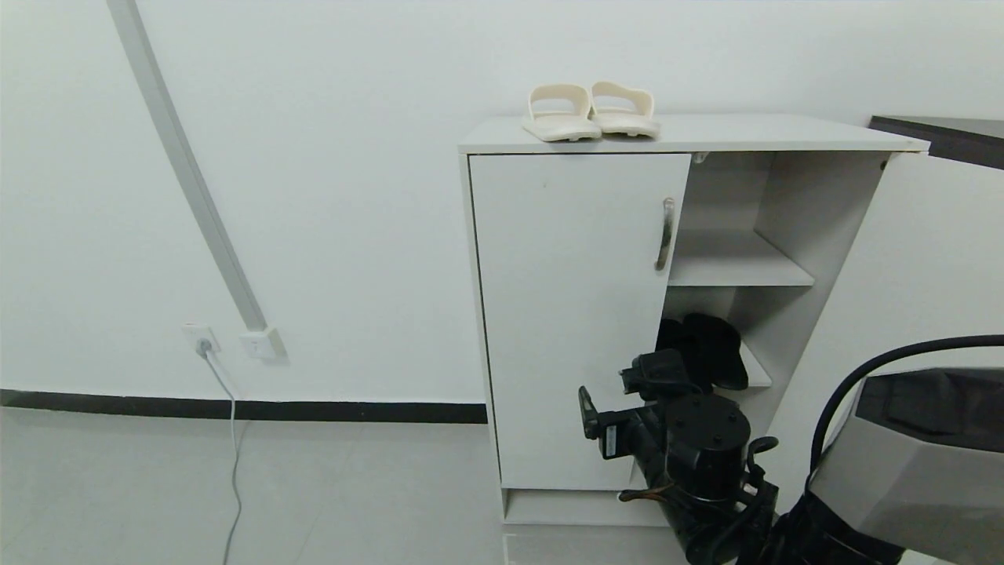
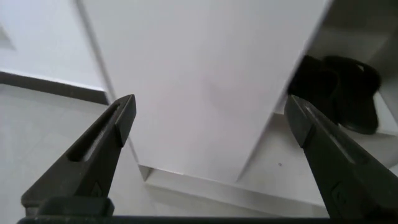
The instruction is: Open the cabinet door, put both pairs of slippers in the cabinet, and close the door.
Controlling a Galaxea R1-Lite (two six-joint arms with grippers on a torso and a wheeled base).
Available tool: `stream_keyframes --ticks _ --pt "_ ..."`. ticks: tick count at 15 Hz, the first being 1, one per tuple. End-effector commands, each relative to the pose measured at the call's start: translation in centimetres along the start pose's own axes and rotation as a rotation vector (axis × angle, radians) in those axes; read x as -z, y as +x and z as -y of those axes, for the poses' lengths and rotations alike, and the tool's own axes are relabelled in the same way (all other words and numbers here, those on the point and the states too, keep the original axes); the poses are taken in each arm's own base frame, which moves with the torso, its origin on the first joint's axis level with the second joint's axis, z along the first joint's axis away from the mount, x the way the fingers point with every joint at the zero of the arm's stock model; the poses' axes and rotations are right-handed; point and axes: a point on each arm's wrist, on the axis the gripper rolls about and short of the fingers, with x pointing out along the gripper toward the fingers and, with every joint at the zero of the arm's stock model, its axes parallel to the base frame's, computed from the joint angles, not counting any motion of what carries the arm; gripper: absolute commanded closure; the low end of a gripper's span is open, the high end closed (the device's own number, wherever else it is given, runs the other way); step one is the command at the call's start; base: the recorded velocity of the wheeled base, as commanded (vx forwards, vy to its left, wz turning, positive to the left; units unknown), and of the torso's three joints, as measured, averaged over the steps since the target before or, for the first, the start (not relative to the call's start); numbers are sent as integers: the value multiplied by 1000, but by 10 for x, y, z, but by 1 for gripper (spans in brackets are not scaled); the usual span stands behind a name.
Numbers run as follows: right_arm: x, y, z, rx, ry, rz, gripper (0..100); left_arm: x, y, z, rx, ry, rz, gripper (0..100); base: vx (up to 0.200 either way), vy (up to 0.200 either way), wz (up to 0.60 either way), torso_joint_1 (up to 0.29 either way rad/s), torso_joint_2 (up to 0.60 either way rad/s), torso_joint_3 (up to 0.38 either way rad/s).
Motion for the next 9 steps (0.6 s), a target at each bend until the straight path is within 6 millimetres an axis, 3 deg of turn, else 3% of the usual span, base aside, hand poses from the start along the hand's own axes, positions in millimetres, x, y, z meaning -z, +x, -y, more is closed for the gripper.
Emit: stream_keyframes --ticks 1,9 --pt "4 2 1 7 -8 -8 0 0 0 0 -1 0 -1 100 0 0 0 0 0 0" --pt "6 0 2 3 -16 -17 0 0 0 0 -2 -2 -1 100 0 0 0 0 0 0"
